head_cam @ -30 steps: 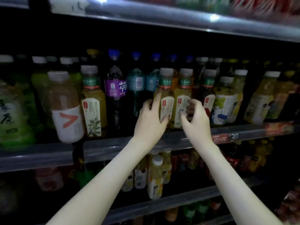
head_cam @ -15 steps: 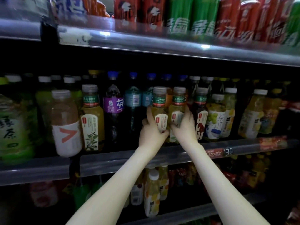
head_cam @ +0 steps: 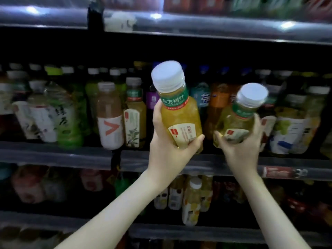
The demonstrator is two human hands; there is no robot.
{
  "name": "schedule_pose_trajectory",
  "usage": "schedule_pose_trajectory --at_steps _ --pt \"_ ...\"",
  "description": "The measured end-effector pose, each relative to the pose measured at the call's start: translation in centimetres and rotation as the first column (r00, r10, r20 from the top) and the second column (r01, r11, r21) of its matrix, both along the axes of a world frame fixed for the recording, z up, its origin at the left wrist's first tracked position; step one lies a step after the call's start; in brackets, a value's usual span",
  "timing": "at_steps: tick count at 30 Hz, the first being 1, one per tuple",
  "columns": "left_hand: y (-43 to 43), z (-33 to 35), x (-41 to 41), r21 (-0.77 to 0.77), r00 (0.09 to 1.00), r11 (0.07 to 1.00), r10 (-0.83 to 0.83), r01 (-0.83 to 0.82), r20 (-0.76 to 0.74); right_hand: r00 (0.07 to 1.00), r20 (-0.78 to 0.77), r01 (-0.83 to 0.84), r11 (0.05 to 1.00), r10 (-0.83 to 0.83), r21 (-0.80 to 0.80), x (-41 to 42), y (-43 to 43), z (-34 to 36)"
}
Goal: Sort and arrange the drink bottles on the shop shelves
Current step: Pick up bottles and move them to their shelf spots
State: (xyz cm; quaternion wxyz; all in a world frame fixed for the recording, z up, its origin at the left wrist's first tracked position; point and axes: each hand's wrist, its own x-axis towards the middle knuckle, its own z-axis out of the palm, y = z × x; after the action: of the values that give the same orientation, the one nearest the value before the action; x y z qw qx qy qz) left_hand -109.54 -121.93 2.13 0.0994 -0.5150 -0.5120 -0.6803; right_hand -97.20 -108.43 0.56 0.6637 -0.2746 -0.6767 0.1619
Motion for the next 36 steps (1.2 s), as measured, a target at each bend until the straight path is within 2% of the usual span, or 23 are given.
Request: schedule_pose_trajectory --at_steps 2,3,5,7,11,14,17,20,27,33,36 --pt "-2.9 -0.9 -0.3 -0.05 0.998 0.998 0.044 -0.043 0.032 0.996 0.02 -0.088 0.994 0.087 0.067 0.6 -1.9 0.0" --pt "-4.4 -1.4 -0.6 -0.091 0.997 0.994 0.061 -0.055 0.056 0.982 0.057 -0.181 0.983 0.178 0.045 0.9 -2.9 -0.1" --pt "-7.3 -2.8 -1.4 -0.181 0.989 0.983 0.067 -0.042 0.133 0.912 0.099 -0.386 0.915 0.398 -0.116 1.1 -5.2 -1.0" --pt "-10.0 -4.5 -2.3 -0.272 0.969 0.962 0.04 0.028 0.243 0.824 0.13 -0.502 0.817 0.552 -0.284 0.2 -7.8 -2.2" --pt "-14.9 -8.6 -3.8 -0.37 0.891 0.917 0.035 0.152 0.453 0.66 0.146 -0.581 0.624 0.737 -0.523 -2.9 -12.4 -6.2" --pt "-18.7 -10.7 -4.6 -0.417 0.827 0.889 0.084 0.19 0.556 0.524 0.128 -0.545 0.447 0.842 -0.71 -5.6 -15.3 -8.6" --pt "-23.3 -11.8 -5.8 -0.465 0.798 0.87 0.159 0.164 0.581 0.45 0.046 -0.516 0.301 0.892 -0.802 -9.0 -19.1 -10.0" --pt "-28.8 -12.6 -8.1 -0.499 0.771 0.861 0.249 0.1 0.585 0.351 -0.041 -0.551 0.171 0.935 -0.817 -12.9 -24.2 -10.8" --pt "-45.7 -13.6 -16.6 -0.531 0.672 0.847 0.404 -0.018 0.621 0.227 -0.178 -0.575 -0.016 0.958 -0.818 -23.6 -40.1 -11.8" --pt "-57.8 -13.4 -24.3 -0.546 0.608 0.83 0.493 -0.115 0.623 0.127 -0.225 -0.519 -0.128 0.966 -0.845 -32.2 -52.2 -11.9" --pt "-61.4 -13.0 -28.3 -0.535 0.588 0.837 0.491 -0.114 0.643 0.096 -0.19 -0.523 -0.113 0.977 -0.845 -36.5 -56.2 -11.1"
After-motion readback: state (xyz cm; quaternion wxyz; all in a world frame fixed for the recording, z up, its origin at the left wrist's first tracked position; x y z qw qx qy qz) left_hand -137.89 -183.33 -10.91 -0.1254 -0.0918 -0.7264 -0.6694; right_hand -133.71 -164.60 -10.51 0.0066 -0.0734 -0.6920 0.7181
